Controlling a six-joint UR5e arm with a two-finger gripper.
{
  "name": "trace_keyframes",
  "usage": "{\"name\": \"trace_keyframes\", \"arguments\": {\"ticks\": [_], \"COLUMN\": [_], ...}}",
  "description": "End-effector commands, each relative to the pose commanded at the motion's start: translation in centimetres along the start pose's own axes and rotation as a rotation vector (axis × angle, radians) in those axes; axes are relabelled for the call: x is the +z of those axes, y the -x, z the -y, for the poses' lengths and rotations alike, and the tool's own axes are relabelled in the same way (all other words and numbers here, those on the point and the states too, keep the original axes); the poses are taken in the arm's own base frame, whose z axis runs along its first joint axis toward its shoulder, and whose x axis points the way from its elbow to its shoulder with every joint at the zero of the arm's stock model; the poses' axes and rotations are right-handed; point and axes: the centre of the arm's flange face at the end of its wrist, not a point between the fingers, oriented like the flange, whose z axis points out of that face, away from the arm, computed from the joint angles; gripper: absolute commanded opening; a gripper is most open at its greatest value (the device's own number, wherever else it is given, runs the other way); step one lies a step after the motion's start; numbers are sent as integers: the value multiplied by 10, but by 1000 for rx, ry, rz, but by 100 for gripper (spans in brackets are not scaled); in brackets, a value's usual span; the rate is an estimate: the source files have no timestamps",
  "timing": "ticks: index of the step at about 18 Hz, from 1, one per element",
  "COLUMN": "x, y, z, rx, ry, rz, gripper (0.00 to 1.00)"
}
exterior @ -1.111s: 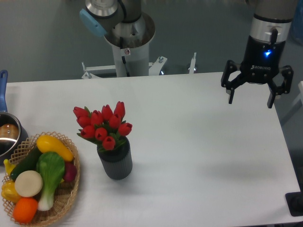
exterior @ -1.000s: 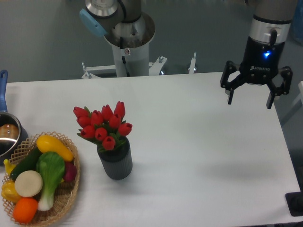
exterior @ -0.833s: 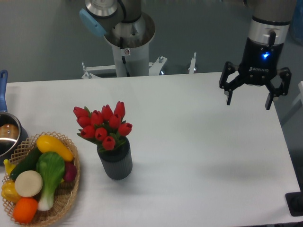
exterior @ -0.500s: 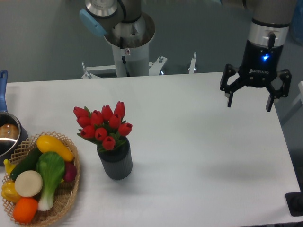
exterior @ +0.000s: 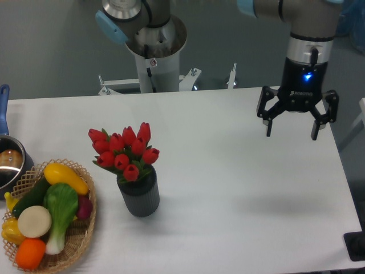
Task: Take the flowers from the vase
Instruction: 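Move the open gripper toward the red tulips in the black vase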
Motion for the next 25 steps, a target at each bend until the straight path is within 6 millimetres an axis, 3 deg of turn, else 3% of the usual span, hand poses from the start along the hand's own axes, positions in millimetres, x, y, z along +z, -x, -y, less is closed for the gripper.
{"name": "trace_keyframes", "arguments": {"ticks": [4,8,11,15,19,25], "x": [14,19,32,48,61,70], "y": [-16,-25,-50,-100,-130,-158], "z": [-22,-27,-15,-8,-33,-54], "rx": [54,110,192,284,438,565], "ry": [-9,-1,3,9,15,-132], "rz": [14,-2,-39,-99,-162,-285], "gripper": [100,100,100,100,100,100]}}
